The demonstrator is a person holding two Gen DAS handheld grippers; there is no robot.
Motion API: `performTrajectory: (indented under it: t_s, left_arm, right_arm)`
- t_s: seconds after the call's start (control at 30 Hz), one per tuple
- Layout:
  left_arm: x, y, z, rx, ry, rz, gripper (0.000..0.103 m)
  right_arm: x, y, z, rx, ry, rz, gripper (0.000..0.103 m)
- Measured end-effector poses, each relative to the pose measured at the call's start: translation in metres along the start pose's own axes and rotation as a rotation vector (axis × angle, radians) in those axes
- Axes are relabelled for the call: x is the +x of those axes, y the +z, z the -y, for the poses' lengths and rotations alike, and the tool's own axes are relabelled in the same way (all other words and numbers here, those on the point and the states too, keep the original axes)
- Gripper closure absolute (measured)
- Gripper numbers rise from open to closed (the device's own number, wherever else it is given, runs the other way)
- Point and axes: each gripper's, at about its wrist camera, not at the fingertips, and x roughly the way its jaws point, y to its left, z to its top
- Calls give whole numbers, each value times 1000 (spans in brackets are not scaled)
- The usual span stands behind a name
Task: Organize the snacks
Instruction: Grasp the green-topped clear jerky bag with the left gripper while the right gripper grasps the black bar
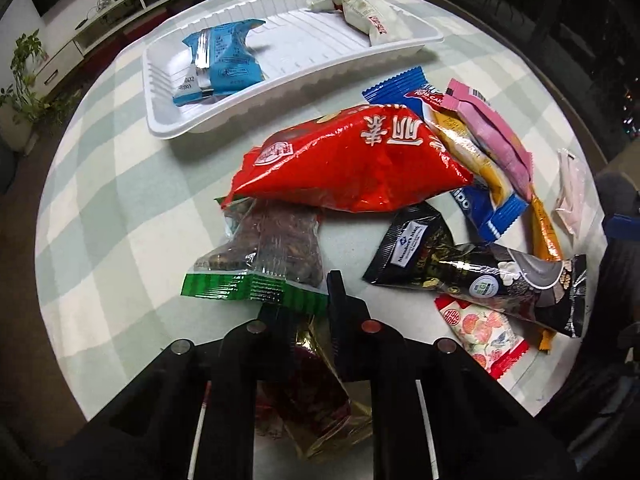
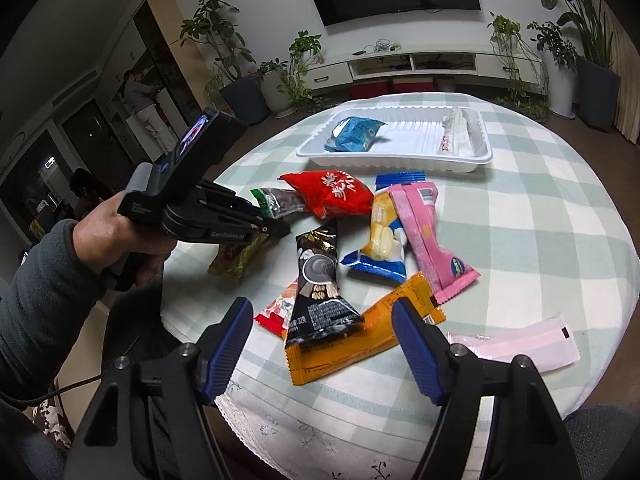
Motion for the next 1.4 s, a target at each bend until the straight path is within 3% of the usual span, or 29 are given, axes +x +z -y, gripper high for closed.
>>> performTrajectory:
  t_s: [0.2, 0.23, 0.3, 0.33, 0.37, 0.57, 0.73, 0.9, 0.93, 1.0, 1.07, 1.4]
  left_arm:
    - [-12, -8, -4, -16, -19, -10, 86]
    - [-18, -9, -7, -30, -24, -1, 80]
    - [-27, -10, -13, -44, -22, 3, 55]
    - [-29, -8, -14, -39, -8, 1, 32]
    - [-30, -6, -14, -32, 9, 0, 26]
    - [-39, 12, -12, 13, 52, -16, 26]
    - [-28, 19, -4, 172, 127, -88, 26]
    - [-12, 22, 4, 319, 116, -99, 26]
    - [-6, 24, 3, 326, 124, -118, 31]
    - [3, 26, -1, 317, 131, -153, 49]
    - [3, 28, -4, 293, 95, -140, 61]
    - [10, 36, -11, 237, 96, -150, 60]
  right_arm:
    - [2, -2, 0, 7, 1, -13, 28]
    - [2, -1, 0, 10, 1, -12, 28]
    - [2, -1, 1, 13, 3, -9, 28]
    - [2, -1, 2, 15, 4, -9, 28]
    - [3, 0, 2, 18, 7, -9, 28]
    - [5, -1, 2, 13, 19, -10, 28]
    - [3, -1, 8, 27, 17, -1, 28]
    - [6, -1, 10, 29, 23, -7, 28]
    - [7, -1, 10, 30, 25, -8, 28]
    - [7, -1, 10, 28, 25, -9, 28]
    - [6, -1, 10, 27, 23, -6, 28]
    - [10, -1, 9, 25, 21, -23, 28]
